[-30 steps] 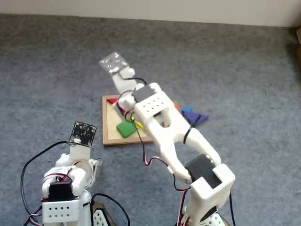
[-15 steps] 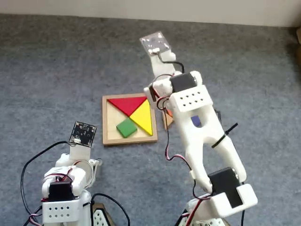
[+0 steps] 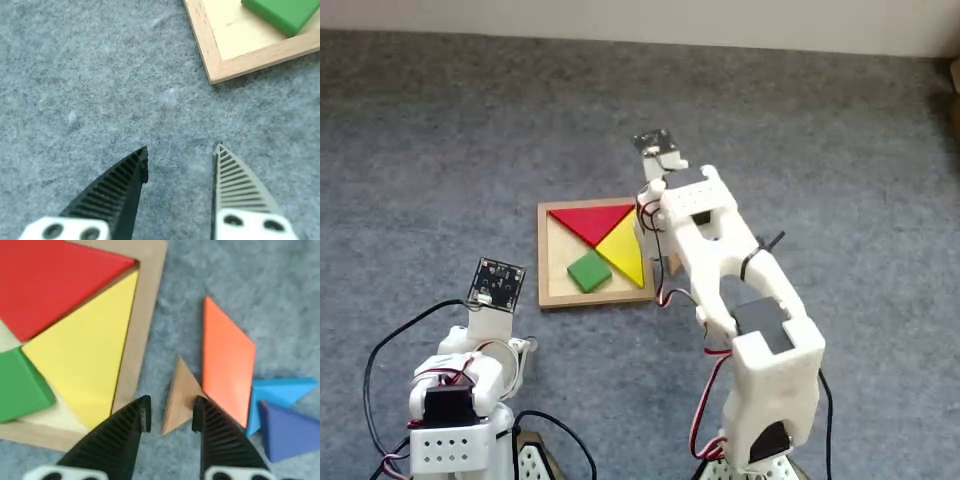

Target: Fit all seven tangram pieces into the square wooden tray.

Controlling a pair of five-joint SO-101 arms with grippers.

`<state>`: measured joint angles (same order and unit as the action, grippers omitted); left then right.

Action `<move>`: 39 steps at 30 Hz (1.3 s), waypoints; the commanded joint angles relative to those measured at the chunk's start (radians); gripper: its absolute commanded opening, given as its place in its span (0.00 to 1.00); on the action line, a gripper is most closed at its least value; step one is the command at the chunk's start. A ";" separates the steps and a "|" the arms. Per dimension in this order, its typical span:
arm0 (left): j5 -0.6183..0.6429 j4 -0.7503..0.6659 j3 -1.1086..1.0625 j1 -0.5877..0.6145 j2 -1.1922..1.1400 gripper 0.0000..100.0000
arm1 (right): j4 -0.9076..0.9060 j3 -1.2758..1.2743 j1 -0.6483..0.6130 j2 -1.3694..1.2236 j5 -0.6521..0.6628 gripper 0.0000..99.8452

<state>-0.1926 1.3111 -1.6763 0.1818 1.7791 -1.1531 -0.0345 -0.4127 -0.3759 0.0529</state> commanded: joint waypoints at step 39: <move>0.006 0.006 -0.019 0.005 0.042 0.21 | -0.105 0.125 0.044 0.113 0.101 0.01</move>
<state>-0.1926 1.3111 -1.6763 0.1818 1.7791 -1.2497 0.0560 -0.3575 -0.3836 0.1389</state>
